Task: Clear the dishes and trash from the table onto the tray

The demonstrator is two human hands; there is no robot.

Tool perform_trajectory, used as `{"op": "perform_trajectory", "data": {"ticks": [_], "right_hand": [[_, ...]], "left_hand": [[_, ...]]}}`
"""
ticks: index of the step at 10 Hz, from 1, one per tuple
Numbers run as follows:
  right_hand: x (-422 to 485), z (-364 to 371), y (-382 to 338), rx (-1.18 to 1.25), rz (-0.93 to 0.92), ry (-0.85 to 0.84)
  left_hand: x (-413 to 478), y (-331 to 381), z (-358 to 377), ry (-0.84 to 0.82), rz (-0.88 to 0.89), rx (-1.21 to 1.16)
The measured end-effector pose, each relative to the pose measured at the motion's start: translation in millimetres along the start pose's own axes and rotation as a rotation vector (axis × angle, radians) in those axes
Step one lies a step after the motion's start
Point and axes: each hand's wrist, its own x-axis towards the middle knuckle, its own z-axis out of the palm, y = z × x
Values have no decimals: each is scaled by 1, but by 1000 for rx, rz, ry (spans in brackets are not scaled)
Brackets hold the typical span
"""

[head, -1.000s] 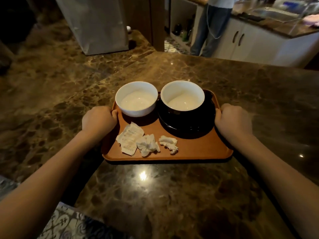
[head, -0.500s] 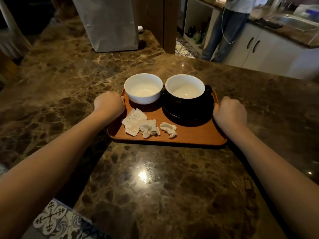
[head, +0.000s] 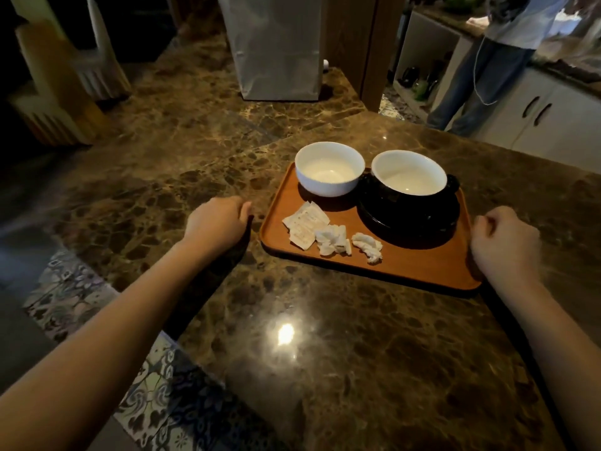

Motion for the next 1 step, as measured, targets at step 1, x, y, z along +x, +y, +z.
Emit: {"op": "perform_trajectory", "data": {"ticks": [1], "right_hand": [[-21, -15, 12, 63, 8, 57]], "left_hand": [[-46, -59, -21, 46, -170, -122]]}}
